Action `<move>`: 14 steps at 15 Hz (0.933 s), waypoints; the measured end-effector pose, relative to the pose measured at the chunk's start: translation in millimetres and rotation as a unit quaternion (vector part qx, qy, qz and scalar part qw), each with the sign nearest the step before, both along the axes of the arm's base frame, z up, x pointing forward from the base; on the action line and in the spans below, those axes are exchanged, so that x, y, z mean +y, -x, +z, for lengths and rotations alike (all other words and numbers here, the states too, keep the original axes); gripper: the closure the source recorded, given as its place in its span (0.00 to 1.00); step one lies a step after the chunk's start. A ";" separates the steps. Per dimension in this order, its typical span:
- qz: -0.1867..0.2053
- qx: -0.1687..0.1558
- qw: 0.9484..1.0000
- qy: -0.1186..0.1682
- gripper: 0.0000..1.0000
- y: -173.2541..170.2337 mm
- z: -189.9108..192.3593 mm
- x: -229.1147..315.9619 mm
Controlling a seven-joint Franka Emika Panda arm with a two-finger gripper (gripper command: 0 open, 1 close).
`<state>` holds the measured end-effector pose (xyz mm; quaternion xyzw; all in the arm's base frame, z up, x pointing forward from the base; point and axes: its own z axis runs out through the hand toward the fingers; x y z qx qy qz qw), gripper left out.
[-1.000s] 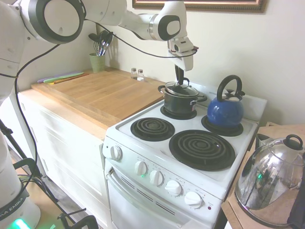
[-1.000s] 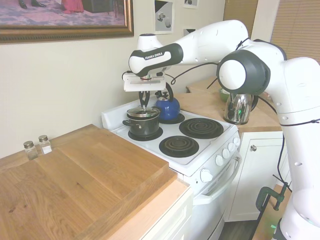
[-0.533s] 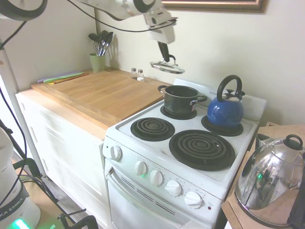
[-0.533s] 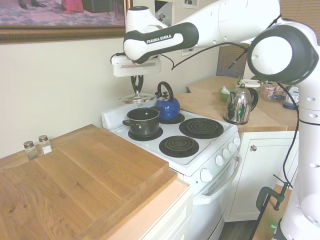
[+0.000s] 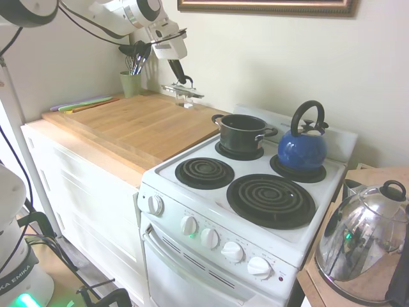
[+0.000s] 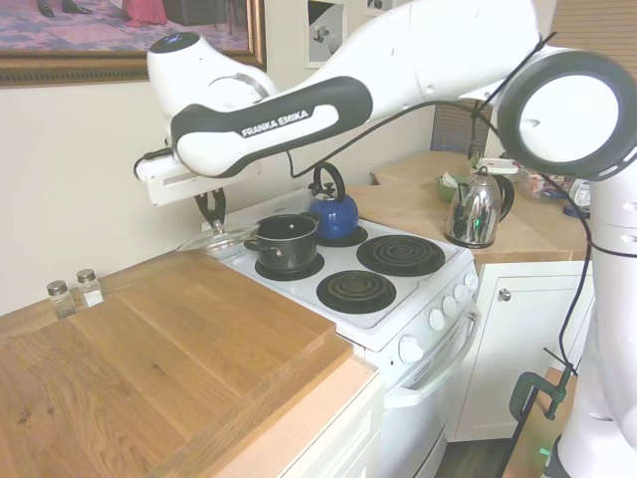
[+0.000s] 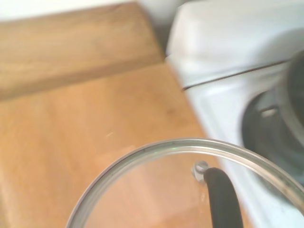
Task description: Uncover the lid of the pot
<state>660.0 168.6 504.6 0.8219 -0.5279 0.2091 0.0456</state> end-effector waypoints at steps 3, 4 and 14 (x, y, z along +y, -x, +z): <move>0.009 0.024 1.000 0.012 1.00 -23.7 -37.6 32.5; 0.009 0.030 0.999 0.015 1.00 -30.0 -46.6 39.2; 0.008 0.084 0.996 -0.011 1.00 -45.9 -101.9 49.1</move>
